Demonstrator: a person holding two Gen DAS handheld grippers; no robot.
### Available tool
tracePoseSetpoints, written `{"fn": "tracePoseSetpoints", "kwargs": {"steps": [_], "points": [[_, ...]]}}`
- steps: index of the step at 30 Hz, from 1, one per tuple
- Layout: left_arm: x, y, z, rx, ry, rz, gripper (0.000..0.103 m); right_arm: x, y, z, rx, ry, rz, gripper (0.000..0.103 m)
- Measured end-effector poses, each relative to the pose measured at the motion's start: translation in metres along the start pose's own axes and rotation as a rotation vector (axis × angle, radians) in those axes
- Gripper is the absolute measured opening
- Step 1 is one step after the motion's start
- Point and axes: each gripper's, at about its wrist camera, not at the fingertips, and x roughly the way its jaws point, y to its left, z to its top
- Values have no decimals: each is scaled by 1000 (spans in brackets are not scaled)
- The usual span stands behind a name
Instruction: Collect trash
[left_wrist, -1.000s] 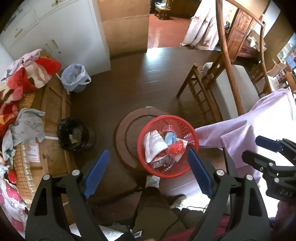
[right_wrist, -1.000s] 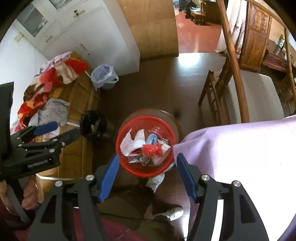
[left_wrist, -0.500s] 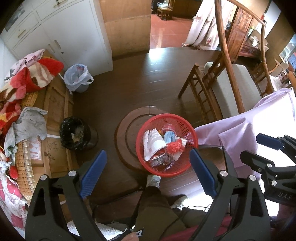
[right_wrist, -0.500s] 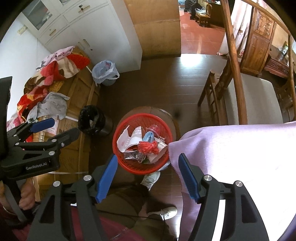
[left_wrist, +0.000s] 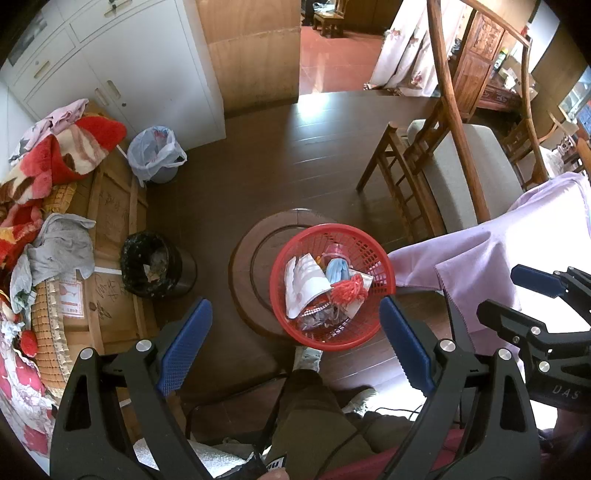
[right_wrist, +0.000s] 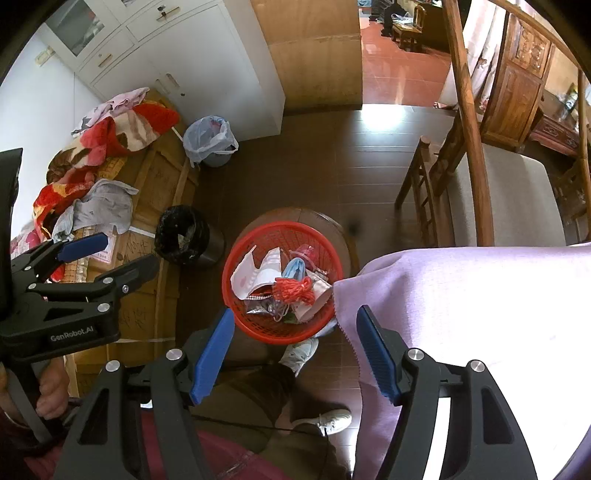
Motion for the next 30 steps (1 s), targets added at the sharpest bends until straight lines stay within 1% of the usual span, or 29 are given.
{"fn": "tracePoseSetpoints", "kwargs": {"steps": [13,30], "points": [[0,1,-3,-9,-3,-27,89,0,0,-1,-2,3,-3,68],[-2,0,-3,-7,-1,-22,89,1,2,-1,1,2,-7,68]]}}
